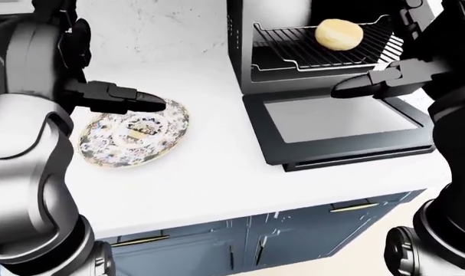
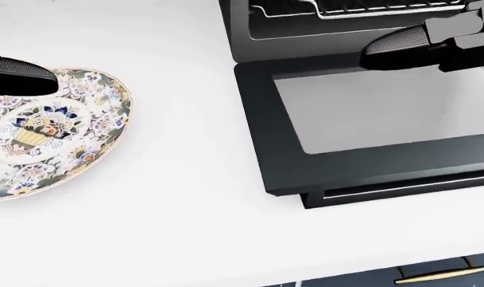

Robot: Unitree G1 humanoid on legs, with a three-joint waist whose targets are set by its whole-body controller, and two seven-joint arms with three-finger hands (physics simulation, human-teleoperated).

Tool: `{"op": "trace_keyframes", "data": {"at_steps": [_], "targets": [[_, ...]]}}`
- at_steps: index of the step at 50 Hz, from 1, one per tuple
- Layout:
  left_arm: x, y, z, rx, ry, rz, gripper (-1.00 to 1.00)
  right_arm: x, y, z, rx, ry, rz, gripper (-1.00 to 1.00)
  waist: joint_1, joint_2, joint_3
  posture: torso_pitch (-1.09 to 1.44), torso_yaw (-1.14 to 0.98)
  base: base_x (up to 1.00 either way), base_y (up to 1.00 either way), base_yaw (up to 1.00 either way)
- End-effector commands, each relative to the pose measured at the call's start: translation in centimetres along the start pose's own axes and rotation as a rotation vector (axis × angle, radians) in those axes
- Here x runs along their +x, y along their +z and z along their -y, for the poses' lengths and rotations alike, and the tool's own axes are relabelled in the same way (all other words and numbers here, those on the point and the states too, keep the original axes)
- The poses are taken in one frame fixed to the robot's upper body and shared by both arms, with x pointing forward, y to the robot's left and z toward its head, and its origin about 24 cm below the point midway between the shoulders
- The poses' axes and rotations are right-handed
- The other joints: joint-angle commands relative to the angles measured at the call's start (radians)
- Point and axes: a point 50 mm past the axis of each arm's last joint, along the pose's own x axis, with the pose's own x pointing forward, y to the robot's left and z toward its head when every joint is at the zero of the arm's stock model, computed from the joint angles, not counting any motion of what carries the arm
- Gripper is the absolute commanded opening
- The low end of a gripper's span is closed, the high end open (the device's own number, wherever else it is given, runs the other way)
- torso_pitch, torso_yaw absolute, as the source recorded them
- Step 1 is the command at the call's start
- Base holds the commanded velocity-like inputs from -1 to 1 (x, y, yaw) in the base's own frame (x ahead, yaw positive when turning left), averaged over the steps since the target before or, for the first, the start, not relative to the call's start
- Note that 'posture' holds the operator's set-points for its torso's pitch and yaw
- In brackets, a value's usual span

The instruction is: Pick the scone from the top rack and place it on the plate on the counter.

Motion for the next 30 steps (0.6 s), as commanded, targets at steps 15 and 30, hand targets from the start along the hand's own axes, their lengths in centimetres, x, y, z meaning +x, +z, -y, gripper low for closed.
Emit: {"op": "trace_keyframes", "data": {"at_steps": [15,30], "targets": [[-0.3,1.2,-0.7,0.020,0.048,0.069,1.00,-0.2,1.5,0.4,0.006,-0.027,0.081,1.00,0.016,-0.060,0.005,0.00,0.00,0.00,0.00,0.27],[-0.2,1.3,-1.0,0.020,0.055,0.072,1.00,1.2,2.2,0.7,-0.030,-0.033,0.028,1.00,-0.003,-0.028,-0.005,0.00,0.00,0.00,0.00,0.00]]}}
